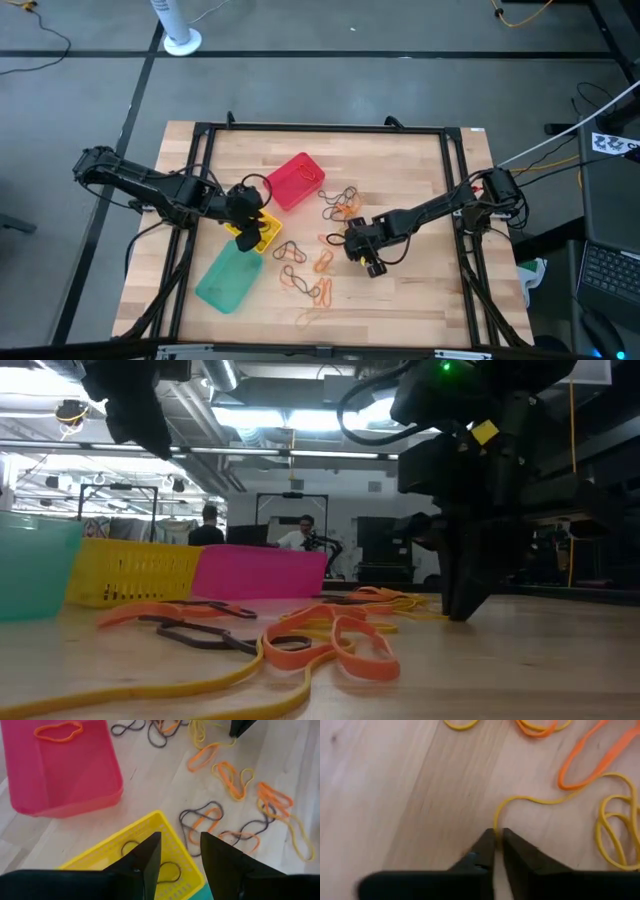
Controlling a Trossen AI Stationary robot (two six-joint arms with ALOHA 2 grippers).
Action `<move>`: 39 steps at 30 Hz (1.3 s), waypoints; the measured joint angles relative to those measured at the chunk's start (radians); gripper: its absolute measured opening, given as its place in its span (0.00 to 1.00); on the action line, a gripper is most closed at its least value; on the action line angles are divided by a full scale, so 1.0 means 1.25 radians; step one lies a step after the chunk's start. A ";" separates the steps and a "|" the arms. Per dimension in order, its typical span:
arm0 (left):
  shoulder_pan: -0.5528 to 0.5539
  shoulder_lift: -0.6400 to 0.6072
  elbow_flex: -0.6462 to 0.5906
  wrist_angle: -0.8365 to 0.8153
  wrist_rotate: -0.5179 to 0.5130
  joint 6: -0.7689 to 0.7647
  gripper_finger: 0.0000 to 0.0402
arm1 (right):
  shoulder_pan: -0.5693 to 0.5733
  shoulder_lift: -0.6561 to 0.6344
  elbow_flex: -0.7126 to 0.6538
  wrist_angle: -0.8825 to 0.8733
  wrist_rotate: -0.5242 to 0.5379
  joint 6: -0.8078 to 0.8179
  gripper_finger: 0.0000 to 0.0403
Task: Sort rubber bands into baskets
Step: Put the yellow rubber band into the light blue bin
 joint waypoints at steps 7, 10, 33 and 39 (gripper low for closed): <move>0.000 0.000 0.000 0.076 0.000 0.040 0.30 | 0.000 0.004 0.044 -0.043 -0.027 0.013 0.04; 0.000 0.000 0.000 0.117 0.000 0.070 0.29 | 0.000 0.012 0.094 -0.079 -0.029 0.007 0.01; -0.106 0.020 0.000 0.349 -0.001 0.293 0.29 | 0.000 0.005 0.429 -0.113 0.079 -0.003 0.00; -0.116 0.089 0.000 0.413 -0.003 0.367 0.29 | 0.000 0.005 0.459 -0.092 0.079 -0.003 0.00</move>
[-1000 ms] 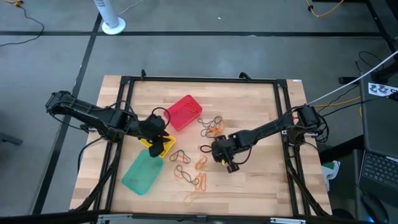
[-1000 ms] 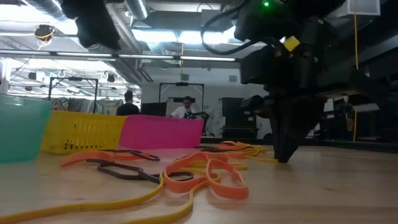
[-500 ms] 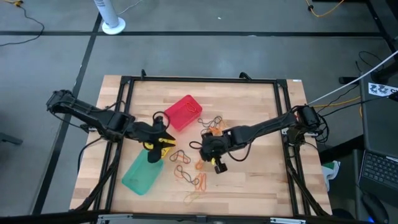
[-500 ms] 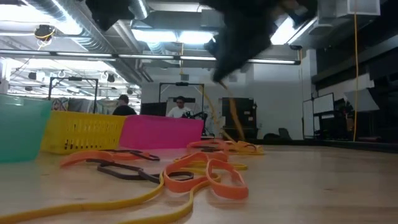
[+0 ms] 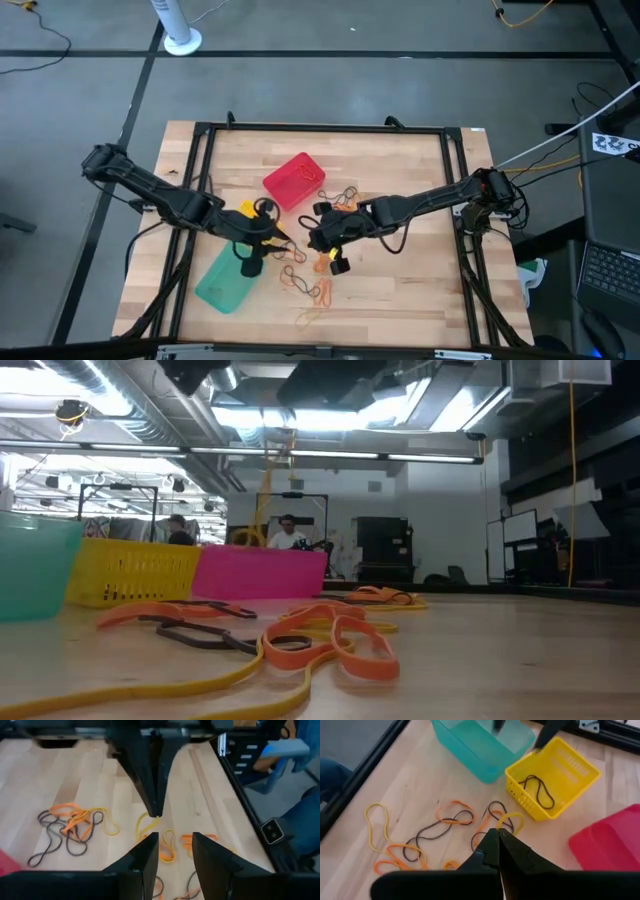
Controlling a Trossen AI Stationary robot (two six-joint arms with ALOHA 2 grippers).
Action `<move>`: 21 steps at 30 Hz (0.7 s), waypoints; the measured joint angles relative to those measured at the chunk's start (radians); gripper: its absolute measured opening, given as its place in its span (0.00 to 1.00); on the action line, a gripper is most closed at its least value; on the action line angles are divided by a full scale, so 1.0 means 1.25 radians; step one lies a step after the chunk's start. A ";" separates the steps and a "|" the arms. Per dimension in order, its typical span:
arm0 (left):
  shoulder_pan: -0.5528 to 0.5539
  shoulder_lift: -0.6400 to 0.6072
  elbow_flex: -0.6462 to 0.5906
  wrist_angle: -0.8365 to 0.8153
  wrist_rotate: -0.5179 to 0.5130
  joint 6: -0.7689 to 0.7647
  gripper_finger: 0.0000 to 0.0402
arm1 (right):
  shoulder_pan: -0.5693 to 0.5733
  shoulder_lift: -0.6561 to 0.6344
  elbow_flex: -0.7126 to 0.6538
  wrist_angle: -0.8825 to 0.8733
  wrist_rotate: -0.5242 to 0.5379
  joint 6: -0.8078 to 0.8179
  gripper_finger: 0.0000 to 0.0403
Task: Sort rubber bands into baskets
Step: Put the yellow rubber band into the light blue bin
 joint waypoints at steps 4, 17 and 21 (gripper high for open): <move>0.000 0.045 0.000 0.019 -0.017 0.048 0.29 | 0.000 -0.001 0.001 0.004 -0.001 0.000 0.00; 0.006 0.130 0.000 0.084 -0.087 0.138 0.29 | 0.000 -0.001 0.001 0.026 -0.003 0.000 0.00; 0.011 0.149 0.000 0.116 -0.091 0.156 0.29 | 0.000 -0.001 0.001 0.033 -0.008 0.000 0.00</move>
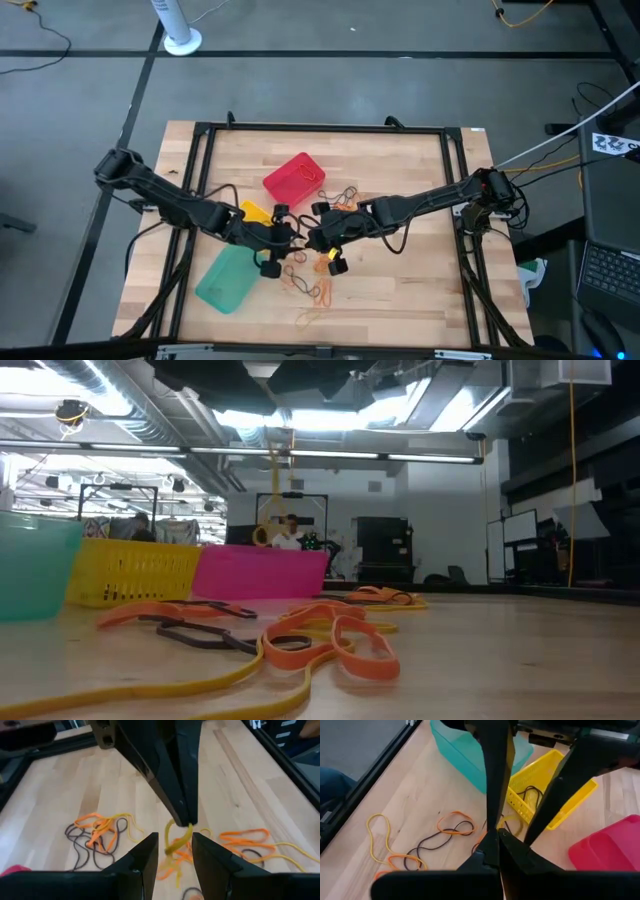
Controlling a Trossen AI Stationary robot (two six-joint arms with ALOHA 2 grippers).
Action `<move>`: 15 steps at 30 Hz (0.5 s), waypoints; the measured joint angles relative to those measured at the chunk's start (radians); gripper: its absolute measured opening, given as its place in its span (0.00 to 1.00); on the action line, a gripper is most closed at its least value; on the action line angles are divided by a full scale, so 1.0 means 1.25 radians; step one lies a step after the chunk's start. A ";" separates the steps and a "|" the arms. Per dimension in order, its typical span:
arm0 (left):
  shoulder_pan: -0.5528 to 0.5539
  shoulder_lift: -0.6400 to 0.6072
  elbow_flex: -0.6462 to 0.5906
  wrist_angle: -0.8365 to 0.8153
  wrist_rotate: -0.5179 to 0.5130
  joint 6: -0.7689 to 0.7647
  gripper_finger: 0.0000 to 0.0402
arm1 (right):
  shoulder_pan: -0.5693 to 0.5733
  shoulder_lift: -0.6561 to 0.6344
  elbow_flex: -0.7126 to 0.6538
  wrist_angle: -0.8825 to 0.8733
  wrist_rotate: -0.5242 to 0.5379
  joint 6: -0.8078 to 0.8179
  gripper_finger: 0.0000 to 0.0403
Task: Sort rubber bands into baskets
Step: Put the yellow rubber band into the light blue bin
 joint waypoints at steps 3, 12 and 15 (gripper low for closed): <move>0.002 0.004 0.000 0.008 0.000 0.007 0.29 | 0.000 0.000 0.000 0.000 0.000 0.000 0.00; 0.003 0.003 0.000 0.005 0.001 -0.009 0.04 | 0.000 0.000 0.000 0.003 0.000 0.000 0.00; 0.003 0.000 0.000 0.007 0.001 -0.045 0.03 | 0.000 0.000 0.000 0.003 0.000 0.000 0.03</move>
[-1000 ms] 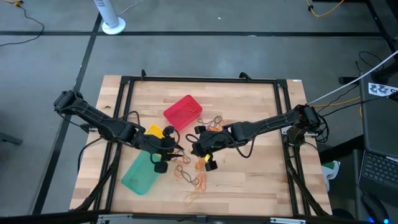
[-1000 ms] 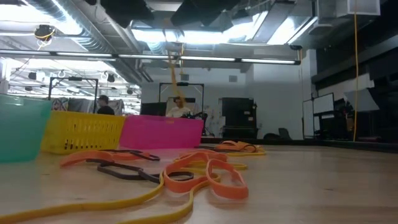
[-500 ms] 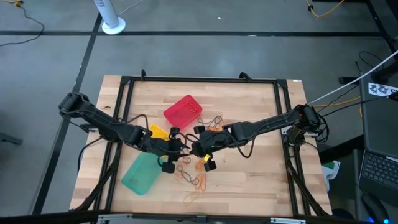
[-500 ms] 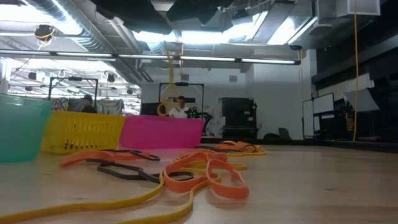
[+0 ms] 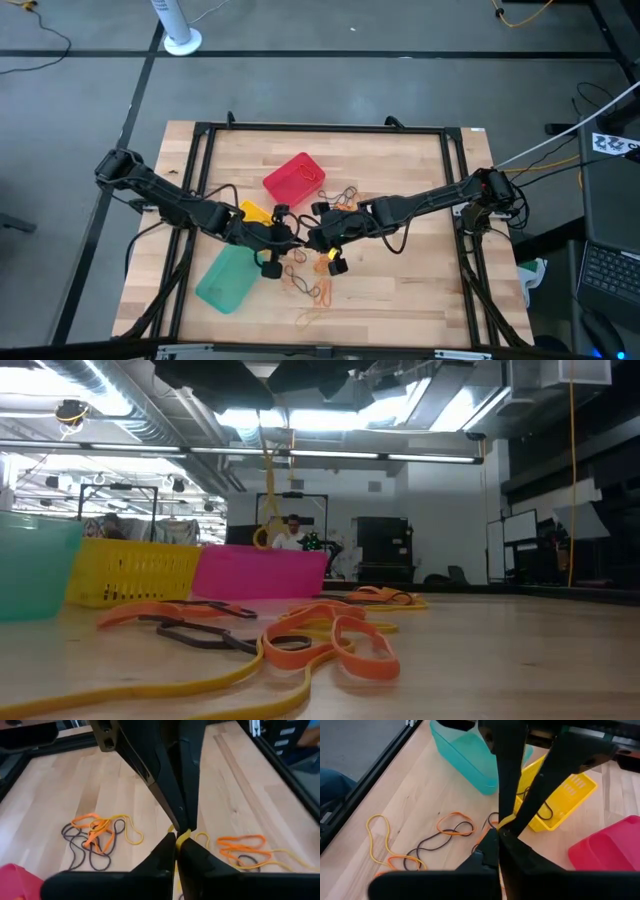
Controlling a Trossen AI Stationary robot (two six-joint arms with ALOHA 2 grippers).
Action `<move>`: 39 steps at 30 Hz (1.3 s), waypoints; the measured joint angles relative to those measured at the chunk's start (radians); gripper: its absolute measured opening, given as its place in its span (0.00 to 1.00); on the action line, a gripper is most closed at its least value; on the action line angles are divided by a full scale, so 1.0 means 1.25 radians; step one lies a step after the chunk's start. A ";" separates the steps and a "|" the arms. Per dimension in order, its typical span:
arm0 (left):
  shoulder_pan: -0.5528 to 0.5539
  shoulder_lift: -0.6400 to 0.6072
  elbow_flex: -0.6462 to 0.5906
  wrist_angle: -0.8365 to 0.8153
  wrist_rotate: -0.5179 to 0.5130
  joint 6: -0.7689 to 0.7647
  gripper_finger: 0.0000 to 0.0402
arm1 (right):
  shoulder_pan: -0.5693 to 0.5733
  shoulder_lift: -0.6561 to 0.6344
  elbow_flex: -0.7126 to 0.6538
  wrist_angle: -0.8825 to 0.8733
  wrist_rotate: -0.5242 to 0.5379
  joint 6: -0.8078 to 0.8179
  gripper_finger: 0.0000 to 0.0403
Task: Sort rubber bands into baskets
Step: Put the yellow rubber band into the light blue bin
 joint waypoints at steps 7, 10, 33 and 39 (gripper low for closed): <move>-0.010 -0.033 0.000 -0.018 0.035 -0.076 0.01 | 0.000 0.000 0.000 -0.001 0.000 0.024 0.27; -0.024 -0.072 0.001 -0.049 0.041 -0.109 0.01 | 0.001 0.000 0.000 -0.008 -0.001 0.055 0.37; -0.202 -0.358 0.002 -0.492 0.145 -0.651 0.01 | 0.000 0.003 -0.088 -0.047 -0.037 0.088 0.49; -0.233 -0.339 0.002 -0.583 0.224 -0.877 0.05 | 0.000 0.003 -0.134 -0.037 0.018 0.087 0.49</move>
